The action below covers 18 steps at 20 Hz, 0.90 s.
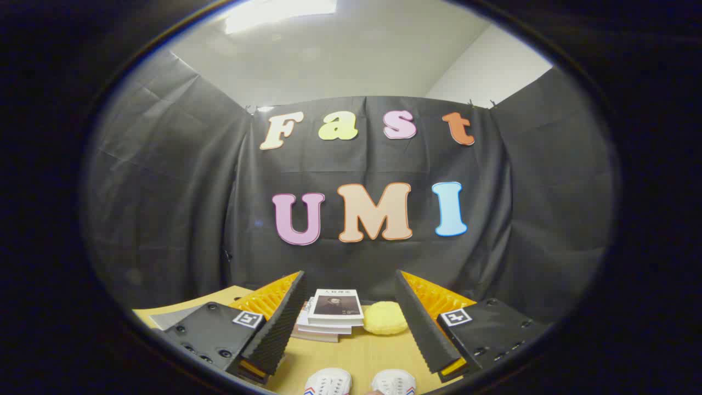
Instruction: Open the storage box then place both shoes into the box .Put the left shoe in first, then the right shoe, with the right side of both shoes facing outward in a uniform manner.
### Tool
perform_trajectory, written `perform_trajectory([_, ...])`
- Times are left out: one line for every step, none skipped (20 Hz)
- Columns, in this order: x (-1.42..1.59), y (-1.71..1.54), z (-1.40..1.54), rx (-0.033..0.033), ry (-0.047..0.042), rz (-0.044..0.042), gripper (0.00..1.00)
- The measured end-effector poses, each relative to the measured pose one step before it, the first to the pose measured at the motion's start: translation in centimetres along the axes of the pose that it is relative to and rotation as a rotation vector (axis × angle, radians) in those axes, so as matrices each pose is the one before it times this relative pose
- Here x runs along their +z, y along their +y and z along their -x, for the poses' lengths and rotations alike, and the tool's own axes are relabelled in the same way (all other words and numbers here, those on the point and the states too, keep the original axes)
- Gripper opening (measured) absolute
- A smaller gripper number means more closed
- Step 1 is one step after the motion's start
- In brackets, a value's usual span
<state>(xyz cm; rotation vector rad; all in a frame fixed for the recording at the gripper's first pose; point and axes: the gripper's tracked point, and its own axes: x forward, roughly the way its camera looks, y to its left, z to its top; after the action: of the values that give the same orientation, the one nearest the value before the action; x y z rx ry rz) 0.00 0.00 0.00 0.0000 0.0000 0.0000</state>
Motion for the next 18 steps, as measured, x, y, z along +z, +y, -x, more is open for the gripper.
perform_trajectory([0.026,0.043,-0.038,0.0022,-0.00028,-0.00203,1.0])
perform_trajectory([0.004,-0.043,-0.027,0.0004,0.00139,-0.0005,1.0])
perform_trajectory([-0.118,-0.146,-0.026,-0.00267,0.00157,0.00505,1.0])
perform_trajectory([-0.043,-0.209,-0.107,-0.00417,0.00031,0.00624,1.0])
perform_trajectory([-0.084,-0.042,-0.022,-0.00202,0.00184,0.00311,1.0])
perform_trajectory([-0.119,-0.02,0.009,0.00034,0.00222,0.00013,1.0])
perform_trajectory([-0.21,-0.15,-0.011,-0.00072,0.00395,0.00068,1.0])
perform_trajectory([-0.118,-0.151,-0.053,-0.00189,0.00355,0.00177,1.0])
perform_trajectory([0.019,-0.132,-0.01,-0.0025,0.00093,0.0027,1.0])
perform_trajectory([0.079,-0.15,-0.036,-0.00116,-0.00182,0.00415,1.0])
perform_trajectory([0.077,-0.148,0.042,-0.00151,-0.00332,0.00348,1.0])
perform_trajectory([0.158,-0.059,-0.042,0.00075,-0.00255,0.00078,1.0])
perform_trajectory([-0.016,0.017,-0.088,0.00095,-0.00218,-0.00206,1.0])
perform_trajectory([0.058,0.022,-0.057,0.00024,-0.00117,-0.00293,1.0])
perform_trajectory([-0.008,-0.049,-0.053,-0.00049,-0.00089,-0.00222,1.0])
perform_trajectory([0.02,-0.032,-0.005,-0.00051,-0.00114,-0.00157,1.0])
perform_trajectory([0.004,-0.031,-0.1,0.00111,-0.00155,-0.00102,1.0])
perform_trajectory([-0.012,0.048,-0.016,0.00099,-0.00146,-0.0007,1.0])
